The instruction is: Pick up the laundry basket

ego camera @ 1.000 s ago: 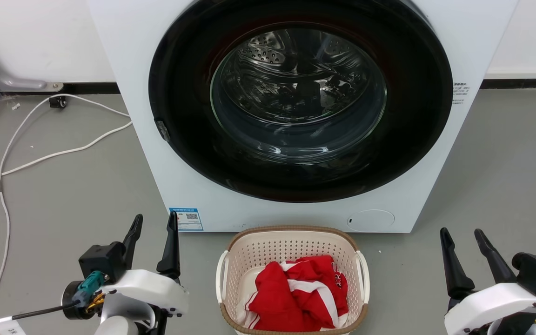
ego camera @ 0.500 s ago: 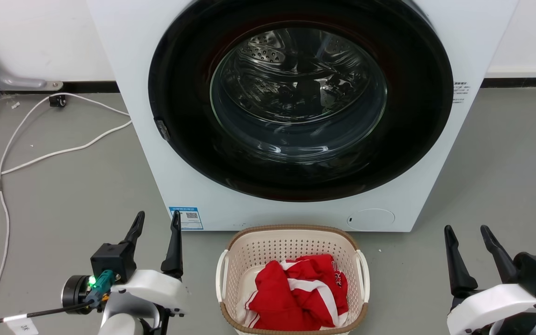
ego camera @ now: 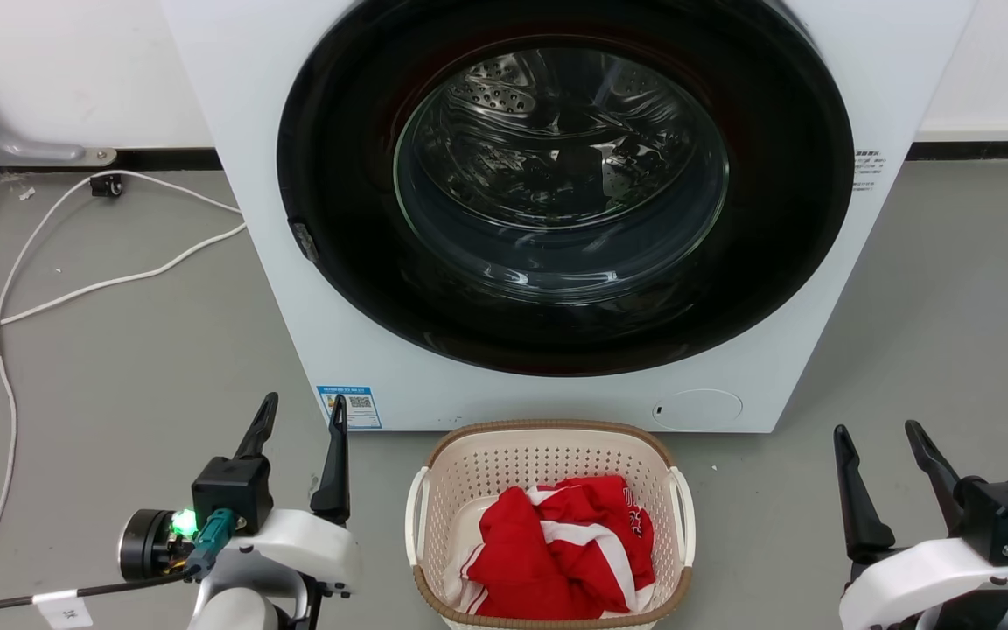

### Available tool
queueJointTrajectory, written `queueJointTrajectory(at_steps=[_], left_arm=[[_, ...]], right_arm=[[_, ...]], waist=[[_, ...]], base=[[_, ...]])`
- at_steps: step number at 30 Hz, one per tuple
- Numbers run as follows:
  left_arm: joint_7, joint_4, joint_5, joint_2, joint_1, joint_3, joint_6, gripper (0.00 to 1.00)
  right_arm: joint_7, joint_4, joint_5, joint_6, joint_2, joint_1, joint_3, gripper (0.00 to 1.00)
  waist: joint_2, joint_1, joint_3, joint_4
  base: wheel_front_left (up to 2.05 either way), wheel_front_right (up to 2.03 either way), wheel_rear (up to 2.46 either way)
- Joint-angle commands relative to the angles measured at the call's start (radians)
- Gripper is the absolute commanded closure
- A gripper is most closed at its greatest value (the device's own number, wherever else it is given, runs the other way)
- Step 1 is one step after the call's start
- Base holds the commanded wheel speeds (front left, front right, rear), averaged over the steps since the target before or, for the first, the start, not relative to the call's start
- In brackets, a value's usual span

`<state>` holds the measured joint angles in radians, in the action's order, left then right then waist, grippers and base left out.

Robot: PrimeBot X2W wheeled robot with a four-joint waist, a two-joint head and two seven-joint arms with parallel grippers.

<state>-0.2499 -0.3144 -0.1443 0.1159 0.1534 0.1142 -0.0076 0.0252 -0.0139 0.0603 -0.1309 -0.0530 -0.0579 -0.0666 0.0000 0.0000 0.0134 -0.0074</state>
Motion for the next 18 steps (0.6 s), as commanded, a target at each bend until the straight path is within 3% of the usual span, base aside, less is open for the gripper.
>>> queueJointTrajectory(at_steps=[1, 7, 18], left_arm=[[-0.007, -0.001, 0.016, 0.003, 0.016, 0.001, 0.004, 0.00], [-0.017, -0.010, 0.048, 0.004, 0.018, 0.007, 0.011, 0.00], [-0.017, -0.017, 0.012, 0.001, 0.009, -0.002, 0.010, 0.00]], right_arm=[[0.004, -0.008, -0.016, 0.000, 0.004, -0.004, 0.001, 0.00], [0.009, -0.013, -0.062, 0.000, 0.005, -0.005, 0.003, 0.00], [0.013, 0.003, -0.039, 0.000, 0.005, -0.001, -0.001, 0.00]], waist=[[0.0000, 0.0000, 0.000, 0.000], [0.0000, 0.0000, 0.002, -0.001], [0.0000, 0.0000, 0.006, -0.001]], base=[[0.00, 0.00, 0.00], [0.00, 0.00, 0.00], [0.00, 0.00, 0.00]])
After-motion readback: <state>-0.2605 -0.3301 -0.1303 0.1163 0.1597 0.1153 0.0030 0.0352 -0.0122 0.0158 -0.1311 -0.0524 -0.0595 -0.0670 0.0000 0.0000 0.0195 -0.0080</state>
